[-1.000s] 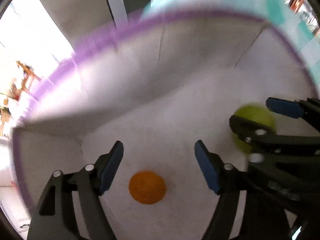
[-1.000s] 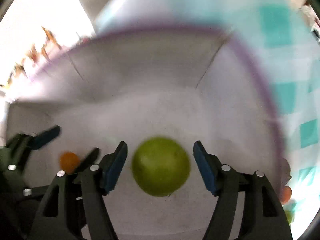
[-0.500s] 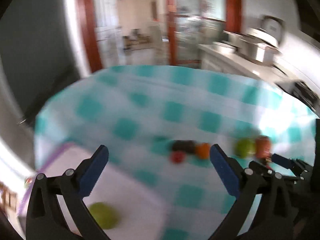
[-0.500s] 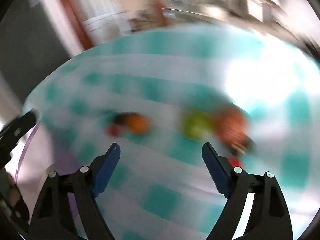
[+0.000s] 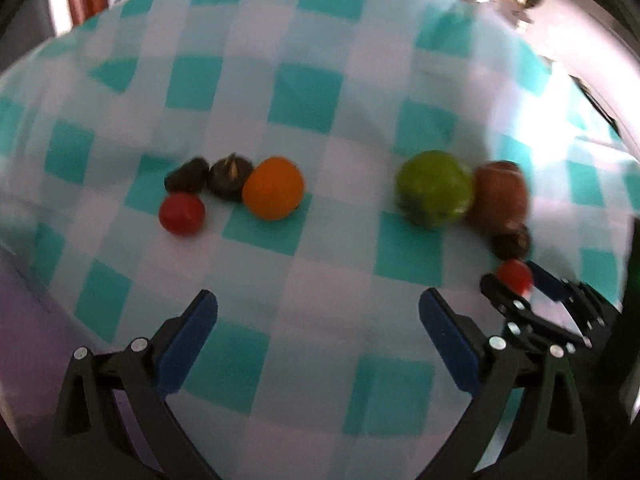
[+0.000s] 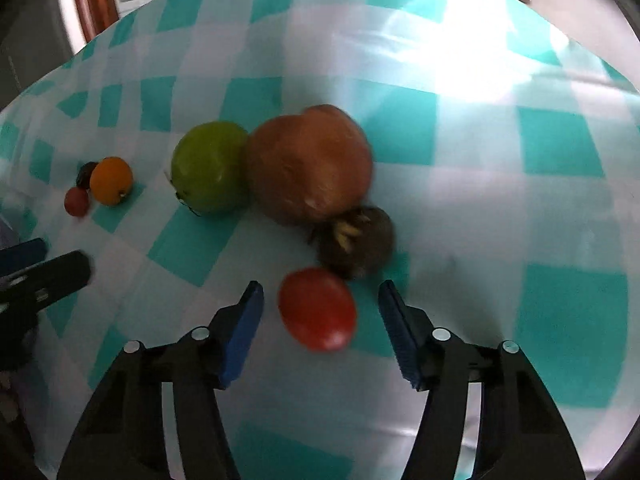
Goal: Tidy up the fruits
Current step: 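Grasp the red tomato with the right tool while the left tool grasps another orange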
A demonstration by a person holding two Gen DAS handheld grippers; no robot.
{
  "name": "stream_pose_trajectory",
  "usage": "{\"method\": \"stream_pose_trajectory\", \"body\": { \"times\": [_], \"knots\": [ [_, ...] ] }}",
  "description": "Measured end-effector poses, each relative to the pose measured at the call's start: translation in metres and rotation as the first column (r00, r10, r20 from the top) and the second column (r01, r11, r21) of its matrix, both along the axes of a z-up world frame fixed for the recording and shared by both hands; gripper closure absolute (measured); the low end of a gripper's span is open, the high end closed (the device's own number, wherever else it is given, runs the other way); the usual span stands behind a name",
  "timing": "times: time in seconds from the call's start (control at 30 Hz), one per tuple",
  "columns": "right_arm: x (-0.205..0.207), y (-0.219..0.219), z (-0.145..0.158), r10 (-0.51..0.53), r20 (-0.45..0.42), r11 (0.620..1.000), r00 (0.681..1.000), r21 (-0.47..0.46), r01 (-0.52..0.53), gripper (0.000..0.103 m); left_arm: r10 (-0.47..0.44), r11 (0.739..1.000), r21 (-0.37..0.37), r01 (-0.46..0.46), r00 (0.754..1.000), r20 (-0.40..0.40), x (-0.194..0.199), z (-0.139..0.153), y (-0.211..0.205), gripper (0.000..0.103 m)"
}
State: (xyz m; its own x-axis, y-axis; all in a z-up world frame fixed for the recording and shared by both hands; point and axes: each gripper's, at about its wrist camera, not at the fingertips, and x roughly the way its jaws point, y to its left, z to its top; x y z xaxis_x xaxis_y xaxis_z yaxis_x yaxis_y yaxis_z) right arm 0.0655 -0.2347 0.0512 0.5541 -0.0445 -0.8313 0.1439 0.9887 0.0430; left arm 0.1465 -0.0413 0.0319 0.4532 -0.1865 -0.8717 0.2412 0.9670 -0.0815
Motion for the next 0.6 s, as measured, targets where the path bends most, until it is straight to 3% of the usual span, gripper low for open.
{"method": "stream_pose_trajectory", "body": {
  "times": [0.1,0.23,0.6],
  "knots": [
    [0.001,0.004,-0.001,0.005,0.019,1.000,1.000,-0.014,-0.005,0.050,0.064,0.998,-0.003,-0.064,0.998,-0.002,0.013,-0.015,0.001,0.002],
    [-0.012,0.005,-0.001,0.001,0.057,1.000,0.998,-0.022,0.001,0.063,0.146,0.989,-0.015,-0.146,0.989,0.001,0.032,-0.030,-0.001,0.003],
    [-0.024,-0.001,-0.008,0.000,0.062,1.000,0.998,0.002,-0.001,0.064,0.220,0.974,0.033,-0.224,0.971,0.090,0.071,-0.044,-0.013,0.005]
  ]
}}
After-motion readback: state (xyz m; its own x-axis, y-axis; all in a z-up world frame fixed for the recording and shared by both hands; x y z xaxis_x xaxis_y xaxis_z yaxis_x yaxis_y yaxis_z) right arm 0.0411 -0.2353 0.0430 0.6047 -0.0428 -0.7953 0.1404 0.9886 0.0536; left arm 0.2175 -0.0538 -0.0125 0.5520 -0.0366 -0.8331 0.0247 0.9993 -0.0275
